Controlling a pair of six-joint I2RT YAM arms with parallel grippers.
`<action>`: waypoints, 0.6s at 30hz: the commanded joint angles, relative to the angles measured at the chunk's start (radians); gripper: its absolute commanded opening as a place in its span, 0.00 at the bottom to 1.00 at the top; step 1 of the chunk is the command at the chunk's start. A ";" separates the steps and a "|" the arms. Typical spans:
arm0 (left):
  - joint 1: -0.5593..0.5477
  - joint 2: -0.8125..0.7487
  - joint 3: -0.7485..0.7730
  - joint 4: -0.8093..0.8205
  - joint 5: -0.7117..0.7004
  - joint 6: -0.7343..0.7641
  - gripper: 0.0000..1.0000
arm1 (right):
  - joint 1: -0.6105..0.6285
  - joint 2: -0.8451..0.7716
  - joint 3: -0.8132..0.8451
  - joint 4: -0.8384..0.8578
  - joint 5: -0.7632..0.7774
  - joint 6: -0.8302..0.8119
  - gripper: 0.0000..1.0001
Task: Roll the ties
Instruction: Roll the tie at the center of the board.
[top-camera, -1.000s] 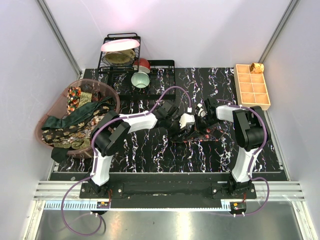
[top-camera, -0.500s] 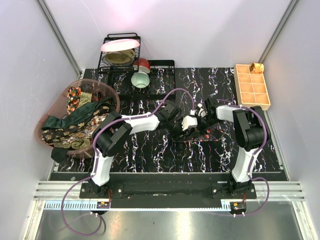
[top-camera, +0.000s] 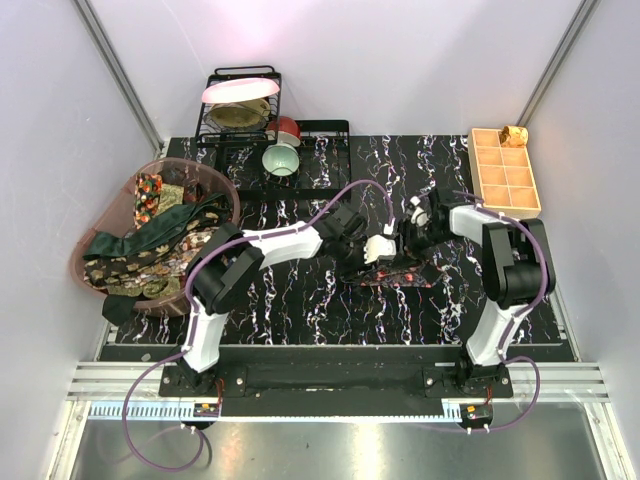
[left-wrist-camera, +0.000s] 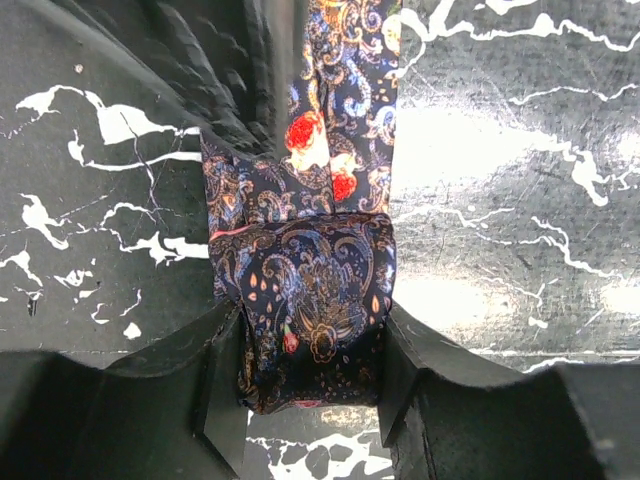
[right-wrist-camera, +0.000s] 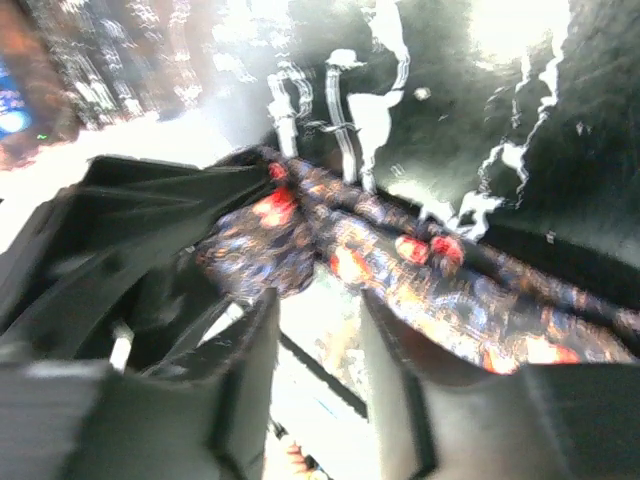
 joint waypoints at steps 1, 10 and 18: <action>-0.001 0.055 0.031 -0.151 -0.066 0.030 0.20 | -0.004 -0.073 -0.015 0.041 -0.129 0.001 0.51; -0.001 0.083 0.089 -0.240 -0.069 0.040 0.22 | 0.057 -0.020 -0.064 0.237 -0.206 0.084 0.58; -0.001 0.087 0.095 -0.245 -0.058 0.044 0.22 | 0.097 0.040 -0.061 0.294 -0.186 0.088 0.52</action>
